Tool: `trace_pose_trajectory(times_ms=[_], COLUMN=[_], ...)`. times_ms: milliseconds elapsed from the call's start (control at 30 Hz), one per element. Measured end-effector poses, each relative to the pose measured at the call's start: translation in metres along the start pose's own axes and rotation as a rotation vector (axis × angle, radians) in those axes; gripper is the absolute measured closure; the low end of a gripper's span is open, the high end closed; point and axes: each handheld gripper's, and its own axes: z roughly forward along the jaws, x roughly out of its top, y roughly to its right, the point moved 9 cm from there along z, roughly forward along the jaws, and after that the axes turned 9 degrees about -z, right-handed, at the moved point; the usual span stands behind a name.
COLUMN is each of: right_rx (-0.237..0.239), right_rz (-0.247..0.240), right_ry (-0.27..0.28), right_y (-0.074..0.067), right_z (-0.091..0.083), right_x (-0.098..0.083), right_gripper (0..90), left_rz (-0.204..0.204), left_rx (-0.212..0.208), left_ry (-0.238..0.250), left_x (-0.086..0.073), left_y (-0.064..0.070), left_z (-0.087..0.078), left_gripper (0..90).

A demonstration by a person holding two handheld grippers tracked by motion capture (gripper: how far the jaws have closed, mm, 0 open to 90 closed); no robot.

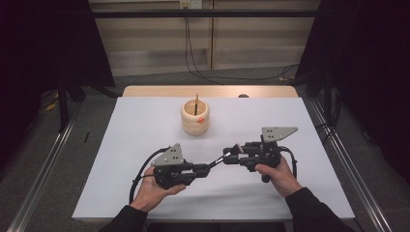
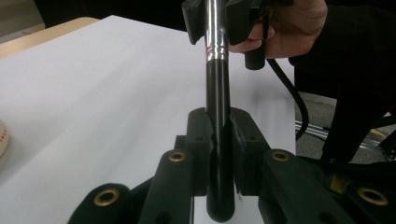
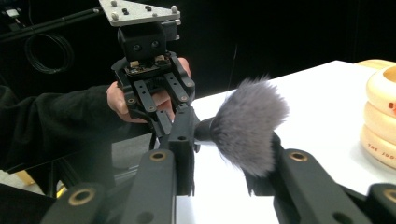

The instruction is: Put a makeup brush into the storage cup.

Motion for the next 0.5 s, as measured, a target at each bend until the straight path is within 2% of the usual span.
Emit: trace_pose_trajectory(times_ms=[167,333,400,467,500], right_rx=[0.021,0.053,0.061,0.068,0.069], right_rz=[0.008,0.012,0.017,0.019,0.016], right_ry=[0.002,0.012,0.009,0.011,0.009], right_y=[-0.0015,-0.0044,-0.0056,-0.0066,-0.0068], right_z=[-0.0005,-0.0009,-0.001,-0.0007,-0.0006], right_x=[0.0002,0.002,0.0022,0.003,0.0033], right_gripper=[72.4,75.2,76.3,77.1,77.2], left_rz=[0.002,0.022,0.014,0.013,0.013], left_rx=[-0.006,0.002,-0.001,0.015,0.005], left_ry=[-0.008,-0.019,-0.008,-0.011,-0.004], left_x=[-0.0022,-0.0047,-0.0052,-0.006,-0.0059], left_y=[0.0001,-0.0021,-0.003,-0.0051,-0.005], left_z=[0.002,0.0037,0.005,0.0048,0.0054], left_gripper=[79.4,78.0,77.1,75.9,75.6])
